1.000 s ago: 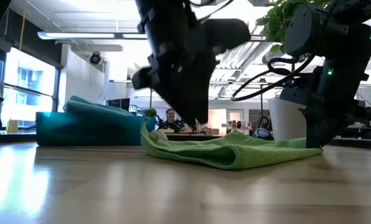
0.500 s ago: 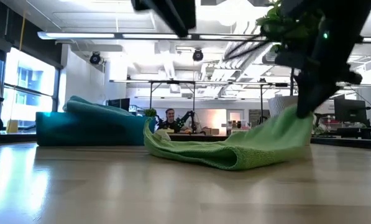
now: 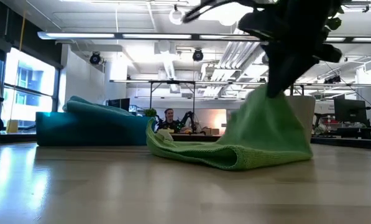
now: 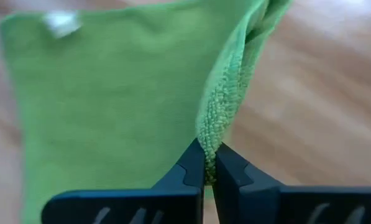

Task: Fold microfiber towels
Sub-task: Fold the green microfiber cloth

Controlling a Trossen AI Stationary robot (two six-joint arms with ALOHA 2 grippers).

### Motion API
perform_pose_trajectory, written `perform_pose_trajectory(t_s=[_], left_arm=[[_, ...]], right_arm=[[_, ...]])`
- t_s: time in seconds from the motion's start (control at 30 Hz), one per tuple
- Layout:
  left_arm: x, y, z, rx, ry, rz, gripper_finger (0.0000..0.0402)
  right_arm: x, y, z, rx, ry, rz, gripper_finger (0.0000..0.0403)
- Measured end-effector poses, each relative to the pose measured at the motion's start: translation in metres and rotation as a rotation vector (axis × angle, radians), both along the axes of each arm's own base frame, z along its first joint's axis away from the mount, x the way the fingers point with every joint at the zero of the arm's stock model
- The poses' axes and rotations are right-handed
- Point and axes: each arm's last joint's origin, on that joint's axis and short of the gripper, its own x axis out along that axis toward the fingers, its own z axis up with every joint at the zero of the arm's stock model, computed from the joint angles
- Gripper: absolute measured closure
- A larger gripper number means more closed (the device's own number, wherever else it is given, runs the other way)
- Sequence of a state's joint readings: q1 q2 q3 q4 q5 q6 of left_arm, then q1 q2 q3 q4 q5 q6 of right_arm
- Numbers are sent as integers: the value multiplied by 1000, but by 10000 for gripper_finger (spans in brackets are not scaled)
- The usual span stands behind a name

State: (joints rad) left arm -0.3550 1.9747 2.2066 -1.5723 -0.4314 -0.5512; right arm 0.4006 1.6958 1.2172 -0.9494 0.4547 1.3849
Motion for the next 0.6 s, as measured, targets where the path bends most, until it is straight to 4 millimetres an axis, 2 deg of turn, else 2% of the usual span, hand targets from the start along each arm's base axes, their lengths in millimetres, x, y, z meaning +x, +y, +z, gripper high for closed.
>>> perform_pose_trajectory(t_s=[0.33,0.6], left_arm=[[-68,11,71,-38,-207,-70,300],[-120,19,109,-54,-370,-73,300]], right_arm=[[70,59,-3,51,-39,107,403],[111,85,-35,113,-13,121,403]])
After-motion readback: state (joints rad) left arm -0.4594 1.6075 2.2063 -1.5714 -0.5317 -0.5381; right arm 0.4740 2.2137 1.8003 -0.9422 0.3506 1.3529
